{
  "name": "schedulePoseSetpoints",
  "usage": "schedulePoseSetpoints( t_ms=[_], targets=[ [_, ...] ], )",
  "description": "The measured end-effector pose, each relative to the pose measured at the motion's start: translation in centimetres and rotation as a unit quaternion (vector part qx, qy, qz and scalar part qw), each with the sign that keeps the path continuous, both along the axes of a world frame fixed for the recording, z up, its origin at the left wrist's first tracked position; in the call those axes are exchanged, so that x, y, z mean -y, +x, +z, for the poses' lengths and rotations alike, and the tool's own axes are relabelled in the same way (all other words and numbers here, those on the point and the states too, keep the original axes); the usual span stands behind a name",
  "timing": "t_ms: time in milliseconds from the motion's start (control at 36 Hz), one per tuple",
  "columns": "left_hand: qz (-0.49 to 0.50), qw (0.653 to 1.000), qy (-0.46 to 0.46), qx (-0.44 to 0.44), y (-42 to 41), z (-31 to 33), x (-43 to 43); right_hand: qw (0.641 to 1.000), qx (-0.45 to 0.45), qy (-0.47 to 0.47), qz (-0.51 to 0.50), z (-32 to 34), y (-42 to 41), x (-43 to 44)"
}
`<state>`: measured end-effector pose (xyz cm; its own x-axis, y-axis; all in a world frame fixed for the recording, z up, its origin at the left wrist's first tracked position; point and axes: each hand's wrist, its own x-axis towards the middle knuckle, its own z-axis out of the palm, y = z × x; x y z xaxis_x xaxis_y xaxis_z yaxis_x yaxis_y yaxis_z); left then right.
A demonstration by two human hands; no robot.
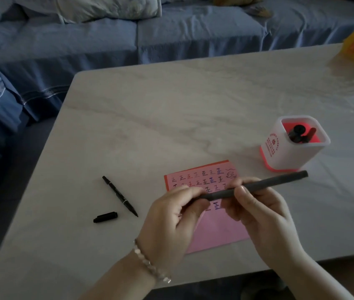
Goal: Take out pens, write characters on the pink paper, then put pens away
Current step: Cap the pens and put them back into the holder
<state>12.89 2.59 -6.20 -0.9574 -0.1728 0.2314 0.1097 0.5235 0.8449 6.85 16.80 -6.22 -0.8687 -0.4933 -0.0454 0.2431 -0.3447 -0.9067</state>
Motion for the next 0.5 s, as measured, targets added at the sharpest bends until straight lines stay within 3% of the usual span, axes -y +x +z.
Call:
schedulePoseSetpoints(
  t_ms=[56, 139, 194, 250, 306, 417, 500],
  targets=[
    [0.003, 0.997, 0.037, 0.064, -1.1, -0.5, -0.2, 0.998, 0.053, 0.025, -0.004, -0.2, -0.7, 0.1],
    [-0.026, 0.989, 0.011, 0.143, -3.3, -1.4, -0.4, 0.988, 0.095, 0.123, -0.024, -0.3, -2.3, -0.3],
    [-0.03, 0.986, -0.002, 0.162, -4.4, -2.0, -0.4, 0.983, 0.104, 0.139, -0.057, 0.1, -3.3, -1.1],
    [-0.018, 0.986, 0.018, 0.166, -5.5, -2.3, -0.5, 0.982, 0.074, 0.135, -0.112, 0.9, -4.3, -2.2],
    [-0.002, 0.986, 0.015, 0.166, -6.3, -2.4, -0.5, 0.97, -0.023, 0.155, -0.187, 1.8, -5.6, -3.8],
    [0.008, 0.987, -0.007, 0.162, -6.8, -2.7, -0.3, 0.86, -0.262, 0.273, -0.342, 3.1, -8.2, -7.9],
    [0.007, 0.986, -0.008, 0.167, -6.5, -2.8, -0.2, 0.8, -0.301, 0.351, -0.382, 2.7, -10.2, -9.5]
  ],
)
